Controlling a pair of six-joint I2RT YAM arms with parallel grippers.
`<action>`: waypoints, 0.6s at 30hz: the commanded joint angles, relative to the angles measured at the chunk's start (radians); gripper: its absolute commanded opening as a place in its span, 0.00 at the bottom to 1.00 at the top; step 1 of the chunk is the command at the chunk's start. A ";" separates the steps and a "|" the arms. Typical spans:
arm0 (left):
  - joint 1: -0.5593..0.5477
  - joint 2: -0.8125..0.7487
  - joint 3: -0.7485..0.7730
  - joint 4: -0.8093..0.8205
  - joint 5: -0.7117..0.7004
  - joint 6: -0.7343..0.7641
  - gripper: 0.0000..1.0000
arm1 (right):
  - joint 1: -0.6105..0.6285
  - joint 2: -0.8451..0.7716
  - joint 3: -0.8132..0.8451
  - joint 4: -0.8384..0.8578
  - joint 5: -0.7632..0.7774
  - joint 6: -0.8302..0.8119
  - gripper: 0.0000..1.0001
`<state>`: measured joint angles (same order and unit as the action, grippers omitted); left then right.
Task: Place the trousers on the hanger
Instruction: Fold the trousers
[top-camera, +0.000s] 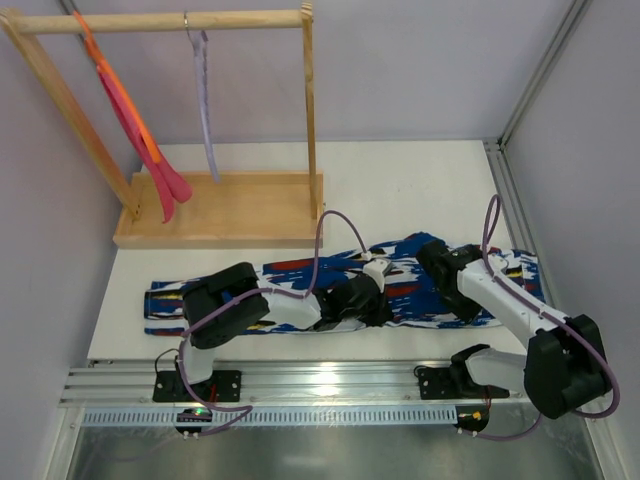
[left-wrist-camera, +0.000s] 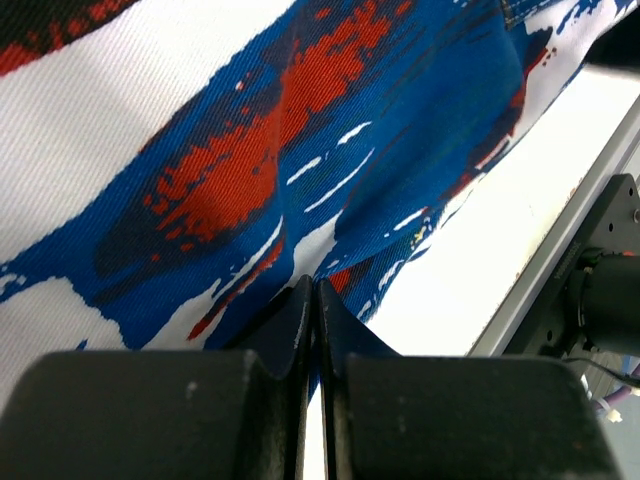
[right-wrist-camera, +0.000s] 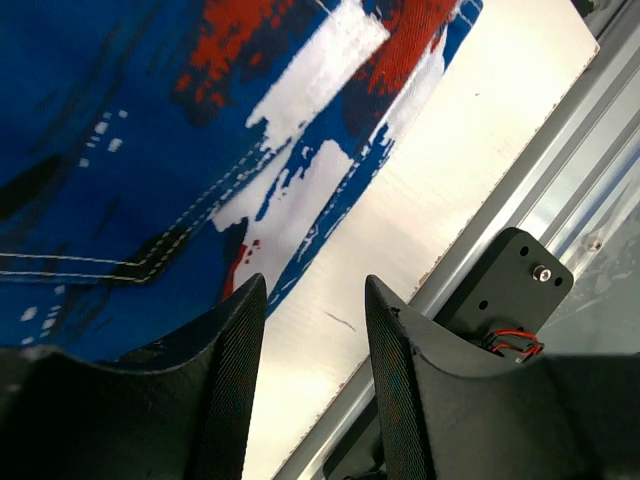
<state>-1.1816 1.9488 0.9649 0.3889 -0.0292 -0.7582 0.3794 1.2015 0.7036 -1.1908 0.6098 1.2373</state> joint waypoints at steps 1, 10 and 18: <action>0.005 -0.004 -0.078 -0.142 -0.005 0.034 0.01 | -0.005 -0.046 0.105 -0.049 0.080 0.030 0.47; -0.004 -0.021 -0.117 -0.099 0.017 0.046 0.00 | -0.316 -0.102 0.183 0.273 -0.045 -0.332 0.37; -0.007 -0.124 -0.137 -0.169 0.008 -0.009 0.10 | -0.485 -0.013 -0.075 0.482 -0.162 -0.329 0.35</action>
<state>-1.1828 1.8843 0.8791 0.4068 -0.0132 -0.7605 -0.0601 1.1397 0.6689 -0.8265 0.4904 0.9463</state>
